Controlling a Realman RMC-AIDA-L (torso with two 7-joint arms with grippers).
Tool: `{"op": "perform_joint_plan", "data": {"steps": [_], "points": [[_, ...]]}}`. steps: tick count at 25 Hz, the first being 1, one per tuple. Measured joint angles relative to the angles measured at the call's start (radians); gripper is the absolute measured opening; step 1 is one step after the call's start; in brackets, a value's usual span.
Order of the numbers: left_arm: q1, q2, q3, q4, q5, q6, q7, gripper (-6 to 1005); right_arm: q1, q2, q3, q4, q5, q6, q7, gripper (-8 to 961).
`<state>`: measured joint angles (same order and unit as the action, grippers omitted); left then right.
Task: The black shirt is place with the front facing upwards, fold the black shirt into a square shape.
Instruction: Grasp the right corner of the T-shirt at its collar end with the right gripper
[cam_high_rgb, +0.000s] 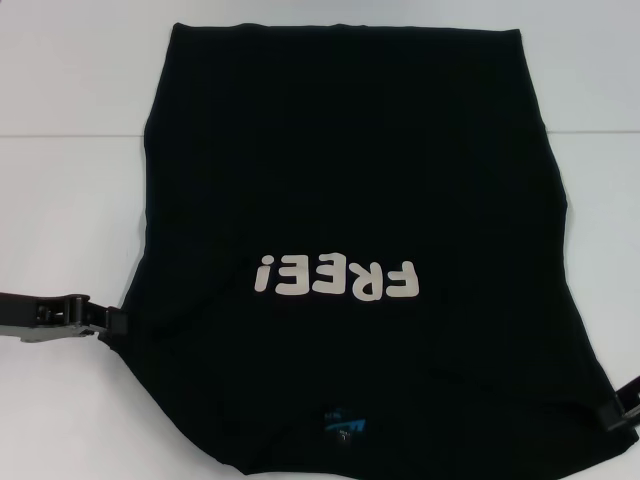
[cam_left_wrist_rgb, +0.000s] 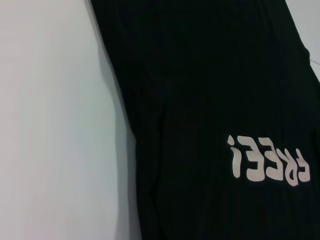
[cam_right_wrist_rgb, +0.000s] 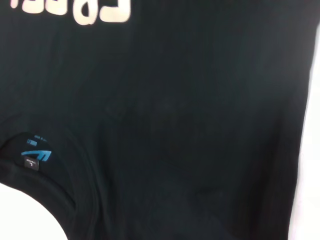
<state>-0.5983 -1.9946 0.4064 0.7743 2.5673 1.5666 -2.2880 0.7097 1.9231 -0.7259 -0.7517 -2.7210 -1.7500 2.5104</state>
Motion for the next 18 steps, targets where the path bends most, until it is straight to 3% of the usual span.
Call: {"op": "perform_joint_plan", "data": {"steps": [12,18], "points": [[0.000,-0.007,0.000,-0.001,-0.007,-0.002,0.008,32,-0.045,-0.008,0.039,0.000,0.004,0.020,0.003,606],[0.000,-0.009,0.000,-0.001,-0.007,-0.004,0.008,32,-0.048,-0.004,0.049,-0.001,0.006,0.036,-0.003,852]]}}
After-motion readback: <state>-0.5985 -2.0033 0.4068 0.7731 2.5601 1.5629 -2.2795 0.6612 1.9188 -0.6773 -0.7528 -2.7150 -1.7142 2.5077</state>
